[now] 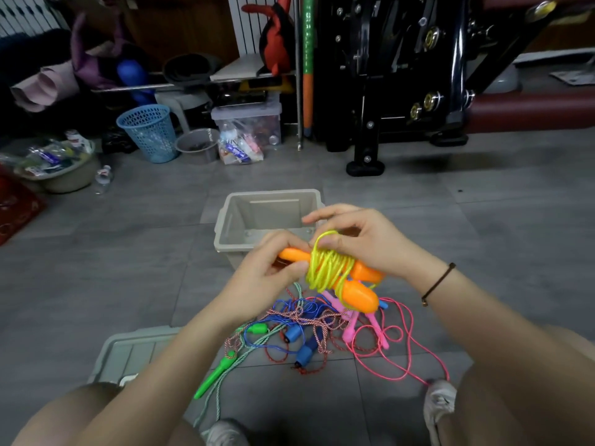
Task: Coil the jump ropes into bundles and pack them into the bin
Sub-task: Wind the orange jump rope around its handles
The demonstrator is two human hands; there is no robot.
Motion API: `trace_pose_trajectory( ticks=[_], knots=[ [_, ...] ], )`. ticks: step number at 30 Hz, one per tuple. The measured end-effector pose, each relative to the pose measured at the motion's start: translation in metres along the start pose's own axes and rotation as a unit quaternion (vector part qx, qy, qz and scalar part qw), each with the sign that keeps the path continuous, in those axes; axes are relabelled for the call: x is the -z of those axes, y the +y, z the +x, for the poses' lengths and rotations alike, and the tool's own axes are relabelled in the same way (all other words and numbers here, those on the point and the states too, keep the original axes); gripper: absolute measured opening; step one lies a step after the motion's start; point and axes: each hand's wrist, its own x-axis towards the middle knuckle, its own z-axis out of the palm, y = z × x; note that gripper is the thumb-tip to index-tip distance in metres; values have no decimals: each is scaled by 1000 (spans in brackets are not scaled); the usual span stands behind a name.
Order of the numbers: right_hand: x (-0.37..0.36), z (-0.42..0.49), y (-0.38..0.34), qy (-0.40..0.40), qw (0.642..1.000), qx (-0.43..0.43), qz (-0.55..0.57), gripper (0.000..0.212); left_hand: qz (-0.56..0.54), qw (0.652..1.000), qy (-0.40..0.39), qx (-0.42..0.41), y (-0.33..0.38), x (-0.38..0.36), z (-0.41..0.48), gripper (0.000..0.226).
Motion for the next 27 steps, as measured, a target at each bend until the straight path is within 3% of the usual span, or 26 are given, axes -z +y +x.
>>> trace_pose_trajectory(
  ticks=[4, 9, 16, 19, 27],
  knots=[
    [-24, 3, 5, 106, 992, -64, 37, 12, -62, 984, 143, 90, 6, -14, 6, 14],
    [-55, 5, 6, 215, 970, -100, 48, 11, -201, 921, 280, 181, 5, -23, 17, 11],
    [-58, 17, -2, 265, 955, -131, 14, 17, -145, 928, 308, 154, 11, -24, 26, 12],
    [-59, 20, -5, 289, 950, -120, 12, 7, -135, 919, 337, 152, 12, -32, 25, 9],
    [-68, 39, -19, 313, 929, -98, 168, 6, -188, 896, 378, 135, 25, -29, 32, 17]
  ],
)
